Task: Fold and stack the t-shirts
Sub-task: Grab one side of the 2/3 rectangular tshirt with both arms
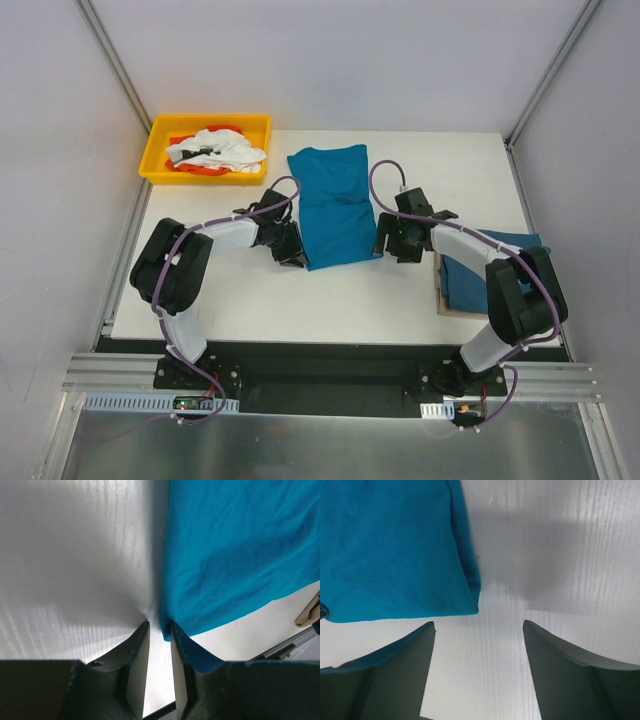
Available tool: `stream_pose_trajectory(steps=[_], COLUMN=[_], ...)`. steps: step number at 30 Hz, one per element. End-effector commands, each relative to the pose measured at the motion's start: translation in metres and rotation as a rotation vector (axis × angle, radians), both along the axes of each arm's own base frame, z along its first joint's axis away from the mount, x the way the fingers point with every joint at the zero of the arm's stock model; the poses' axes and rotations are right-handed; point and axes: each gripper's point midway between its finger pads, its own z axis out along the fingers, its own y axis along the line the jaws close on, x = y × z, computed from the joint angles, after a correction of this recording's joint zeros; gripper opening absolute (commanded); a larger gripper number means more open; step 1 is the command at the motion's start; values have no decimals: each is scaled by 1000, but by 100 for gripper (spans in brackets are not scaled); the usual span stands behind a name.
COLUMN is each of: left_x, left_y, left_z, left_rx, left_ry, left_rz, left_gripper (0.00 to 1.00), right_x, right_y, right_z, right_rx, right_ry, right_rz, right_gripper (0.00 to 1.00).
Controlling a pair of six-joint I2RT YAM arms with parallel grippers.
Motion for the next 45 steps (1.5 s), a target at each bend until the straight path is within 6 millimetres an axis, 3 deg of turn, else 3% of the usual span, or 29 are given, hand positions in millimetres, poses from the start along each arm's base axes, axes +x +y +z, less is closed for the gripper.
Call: stream_pose_trajectory(steps=[1, 5, 7, 12, 15, 16, 19, 22, 26, 27, 33, 36, 41, 45], left_x=[6, 7, 8, 8, 8, 7, 3, -6, -33, -49, -113, -145, -177, -187], left_y=[-7, -10, -9, -9, -9, -8, -7, -5, 3, 7, 18, 26, 31, 32], left_z=[0, -1, -1, -2, -1, -2, 1, 8, 14, 8, 22, 31, 58, 74], left_rx=[4, 6, 9, 11, 13, 12, 6, -9, -28, -29, -84, -109, -151, -164], left_ry=[-7, -10, -7, -11, -12, -10, -11, -15, -1, 31, 70, 89, 65, 24], left_rz=[-3, -7, -4, -4, -5, -5, -9, -20, -31, -37, -68, -95, -163, -190], left_gripper=[20, 0, 0, 0, 0, 0, 0, 0, 0, 0, 0, 0, 0, 0], right_x=[11, 17, 21, 21, 18, 18, 9, -11, -58, -77, -161, -187, -206, -212], right_y=[10, 14, 15, 23, 30, 30, 30, 29, 34, 36, 44, 42, 49, 50], right_z=[-2, -6, -9, -25, -30, -30, -28, -25, -21, -26, -18, -4, 34, 48], right_rx=[52, 62, 66, 88, 124, 128, 140, 144, 145, 130, 129, 121, 197, 239], right_ry=[2, 10, 18, 61, 84, 84, 82, 94, 139, 169, 289, 303, 244, 227], right_rz=[-19, -32, -38, -25, -9, -10, 0, 28, 99, 126, 204, 233, 300, 309], right_gripper=[69, 56, 45, 32, 14, 2, 1, 1, 1, 1, 1, 1, 1, 1])
